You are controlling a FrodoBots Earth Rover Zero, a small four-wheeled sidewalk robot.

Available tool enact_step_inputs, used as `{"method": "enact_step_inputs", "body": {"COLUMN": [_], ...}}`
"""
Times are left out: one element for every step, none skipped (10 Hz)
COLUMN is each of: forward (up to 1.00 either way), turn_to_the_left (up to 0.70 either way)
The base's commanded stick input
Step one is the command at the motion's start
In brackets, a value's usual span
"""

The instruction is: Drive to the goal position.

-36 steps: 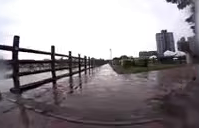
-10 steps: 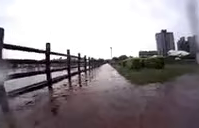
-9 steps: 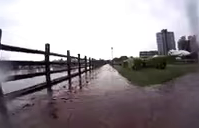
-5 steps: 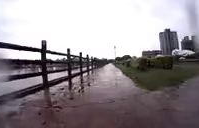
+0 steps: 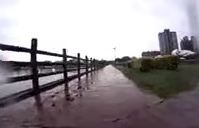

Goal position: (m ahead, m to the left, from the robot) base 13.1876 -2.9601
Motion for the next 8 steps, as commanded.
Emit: {"method": "enact_step_inputs", "body": {"forward": [1.0,1.0,1.0,1.0,1.0,1.0,1.0,1.0], "turn_to_the_left": [0.22,0.0,0.0,0.0,0.0,0.0,0.0,0.0]}}
